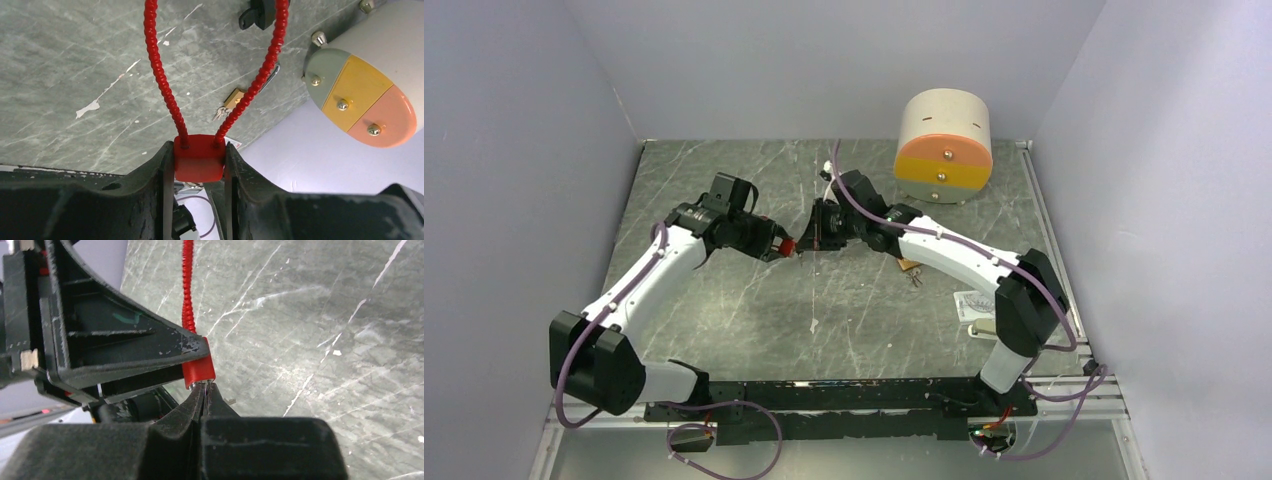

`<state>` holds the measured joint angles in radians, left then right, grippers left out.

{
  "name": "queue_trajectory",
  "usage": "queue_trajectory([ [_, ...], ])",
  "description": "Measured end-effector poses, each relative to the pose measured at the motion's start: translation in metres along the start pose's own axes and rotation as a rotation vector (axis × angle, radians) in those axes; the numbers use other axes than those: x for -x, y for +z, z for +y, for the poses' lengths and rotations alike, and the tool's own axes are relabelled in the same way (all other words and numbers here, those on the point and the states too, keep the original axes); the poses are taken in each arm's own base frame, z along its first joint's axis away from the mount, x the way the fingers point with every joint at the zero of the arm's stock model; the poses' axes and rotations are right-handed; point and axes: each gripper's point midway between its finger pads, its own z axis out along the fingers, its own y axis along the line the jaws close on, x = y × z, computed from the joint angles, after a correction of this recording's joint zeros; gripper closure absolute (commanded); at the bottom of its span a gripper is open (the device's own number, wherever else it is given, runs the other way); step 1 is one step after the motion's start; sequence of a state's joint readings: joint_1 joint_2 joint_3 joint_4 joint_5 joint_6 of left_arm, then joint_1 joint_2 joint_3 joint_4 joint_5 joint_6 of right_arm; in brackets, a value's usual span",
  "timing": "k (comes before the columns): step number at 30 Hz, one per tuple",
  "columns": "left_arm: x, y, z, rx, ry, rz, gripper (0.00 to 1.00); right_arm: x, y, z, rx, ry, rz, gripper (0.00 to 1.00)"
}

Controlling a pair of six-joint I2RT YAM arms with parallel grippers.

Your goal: Unlock with the key

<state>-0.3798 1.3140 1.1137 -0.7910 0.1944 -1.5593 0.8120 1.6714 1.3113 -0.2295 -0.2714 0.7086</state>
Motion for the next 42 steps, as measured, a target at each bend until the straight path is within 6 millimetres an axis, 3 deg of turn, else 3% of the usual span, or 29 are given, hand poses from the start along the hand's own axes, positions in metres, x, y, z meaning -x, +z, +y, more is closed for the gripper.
queue_trajectory([
  [6,0.003,0.001,-0.005,-0.003,0.031,-0.017,0.98,0.004,0.003,-0.003,-0.022,0.144,0.046,1.00],
  [19,-0.008,0.001,0.005,0.037,0.087,0.047,0.98,-0.012,-0.005,-0.004,0.051,0.157,0.127,1.00],
  [28,-0.017,0.010,0.018,0.074,0.079,0.108,0.97,-0.029,-0.007,-0.012,0.045,0.223,0.190,0.85],
  [37,-0.023,0.013,0.027,0.095,0.075,0.152,0.98,-0.042,-0.011,-0.022,0.041,0.253,0.189,0.54],
  [42,-0.031,0.010,0.026,0.090,0.075,0.201,0.97,-0.047,-0.021,-0.024,0.083,0.242,0.137,0.47],
])
